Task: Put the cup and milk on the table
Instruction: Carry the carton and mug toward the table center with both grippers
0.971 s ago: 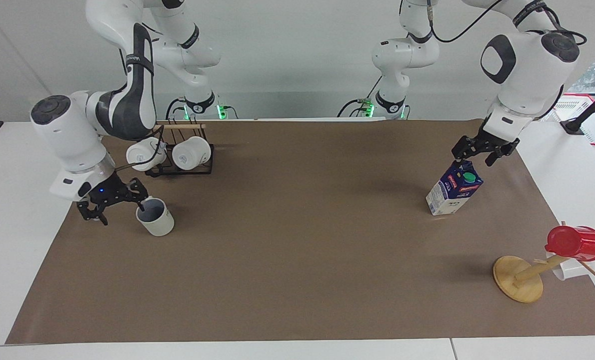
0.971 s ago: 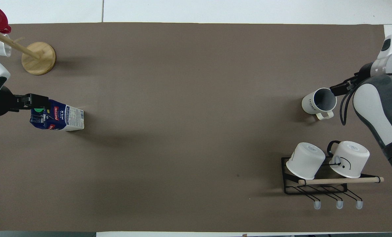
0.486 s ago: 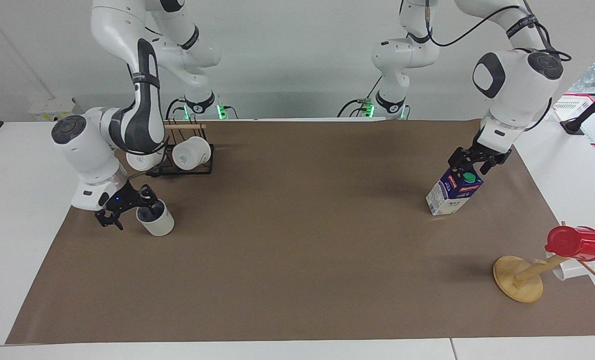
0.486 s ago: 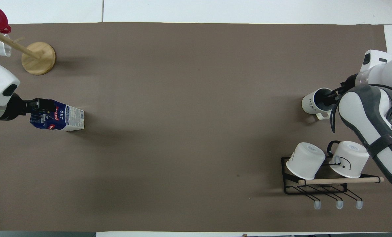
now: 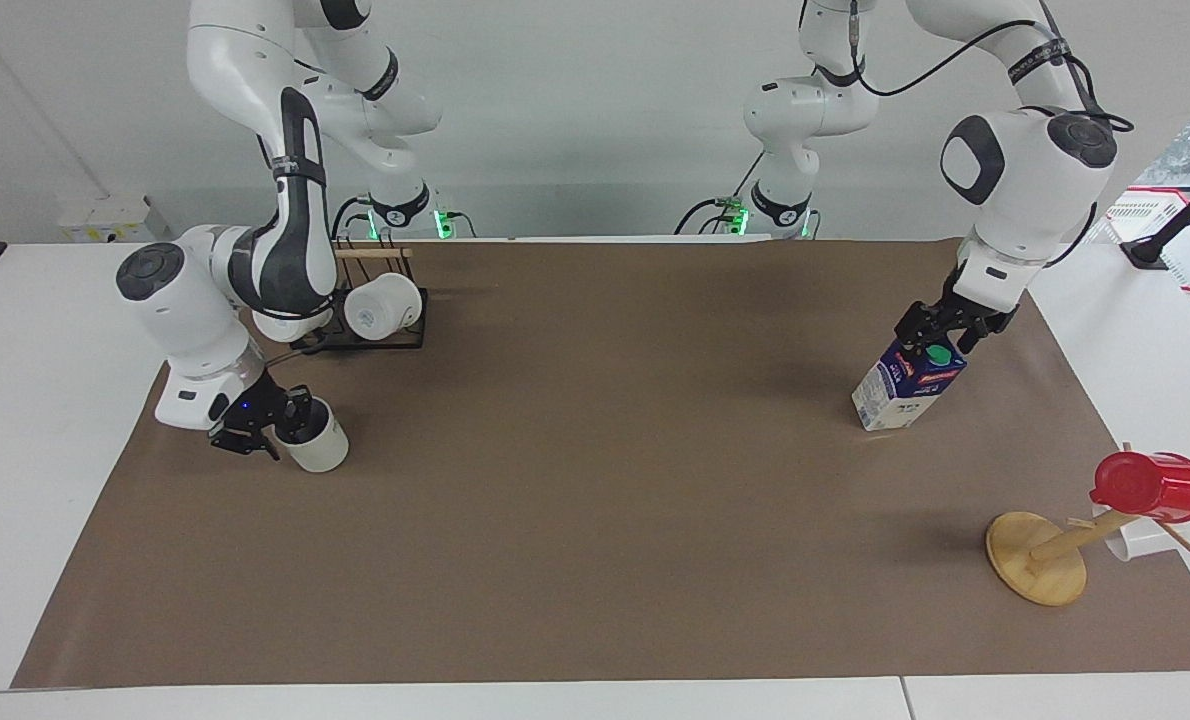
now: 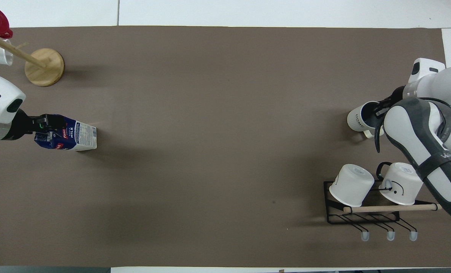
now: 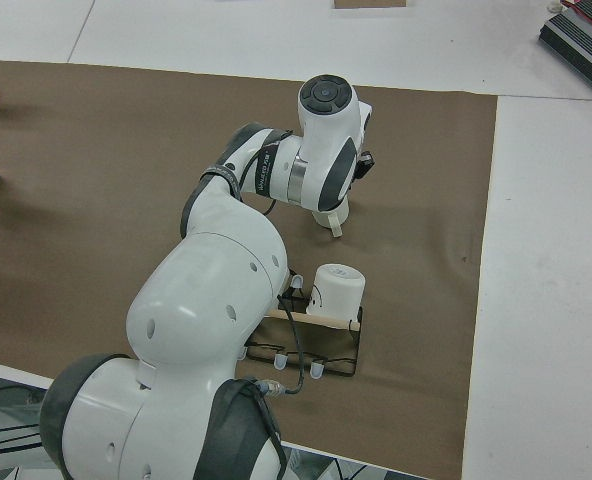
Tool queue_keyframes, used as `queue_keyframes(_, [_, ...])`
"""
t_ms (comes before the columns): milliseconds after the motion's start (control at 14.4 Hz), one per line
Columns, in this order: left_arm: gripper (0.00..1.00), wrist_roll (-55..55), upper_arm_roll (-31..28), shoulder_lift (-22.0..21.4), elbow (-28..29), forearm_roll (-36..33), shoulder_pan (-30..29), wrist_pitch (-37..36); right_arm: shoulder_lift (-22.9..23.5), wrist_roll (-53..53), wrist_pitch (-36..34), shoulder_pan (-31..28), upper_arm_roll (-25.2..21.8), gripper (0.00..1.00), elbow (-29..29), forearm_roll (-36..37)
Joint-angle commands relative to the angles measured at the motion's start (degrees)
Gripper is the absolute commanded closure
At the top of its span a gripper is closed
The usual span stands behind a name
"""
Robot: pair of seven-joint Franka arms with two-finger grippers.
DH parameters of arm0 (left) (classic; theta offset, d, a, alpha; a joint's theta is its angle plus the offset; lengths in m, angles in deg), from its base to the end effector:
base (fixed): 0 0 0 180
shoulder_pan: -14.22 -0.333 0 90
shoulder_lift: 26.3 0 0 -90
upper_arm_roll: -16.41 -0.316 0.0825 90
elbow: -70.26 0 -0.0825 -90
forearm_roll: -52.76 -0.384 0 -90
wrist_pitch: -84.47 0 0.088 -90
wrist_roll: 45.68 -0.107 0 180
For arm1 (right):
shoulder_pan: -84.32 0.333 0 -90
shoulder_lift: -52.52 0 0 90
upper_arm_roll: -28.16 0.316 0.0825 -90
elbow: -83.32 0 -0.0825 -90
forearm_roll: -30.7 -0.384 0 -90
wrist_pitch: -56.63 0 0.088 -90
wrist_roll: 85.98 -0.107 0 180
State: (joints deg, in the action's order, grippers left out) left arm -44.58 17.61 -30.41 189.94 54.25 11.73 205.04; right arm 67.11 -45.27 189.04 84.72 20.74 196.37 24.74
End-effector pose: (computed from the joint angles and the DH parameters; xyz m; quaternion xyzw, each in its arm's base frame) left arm 0.5385 0.0107 0.4639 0.9986 0.0269 0.0436 0.0106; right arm 0.6066 -0.0695 0.3508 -0.9644 -0.2600 -0.0490 0.0042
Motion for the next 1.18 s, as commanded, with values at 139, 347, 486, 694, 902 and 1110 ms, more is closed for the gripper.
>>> queue_keyframes(139, [0.29,0.22,-0.05,-0.64,0.81,0.88,0.2,1.59,-0.79,-3.34,-7.57,0.13,0.3,1.0,-4.74,-1.07])
queue_keyframes(347, [0.84,0.31,-0.05,-0.64,0.11,0.88,0.38,1.07,-0.88,-17.46,-15.93,5.64,0.3,1.0,-12.84,0.76])
queue_keyframes(486, [1.0,0.22,0.12,-0.81,-0.07,0.54,0.82,1.06,-0.71,-28.79,-17.27,11.52,0.39,1.0,-14.96,3.83])
queue_keyframes(694, [1.0,0.22,0.21,-0.72,-2.0,0.36,0.91,0.36,-0.79,-41.2,-15.0,20.06,0.39,1.0,-14.27,4.2])
queue_keyframes(902, [1.0,-0.04,0.21,-0.64,-6.12,0.36,0.29,-2.97,-0.53,-46.59,-10.61,26.66,0.39,1.0,-12.95,4.2])
queue_keyframes(1110, [1.0,-0.04,0.21,0.85,-10.86,0.27,0.64,-6.83,-2.02,-47.21,-2.27,29.48,0.48,1.0,-6.38,4.2])
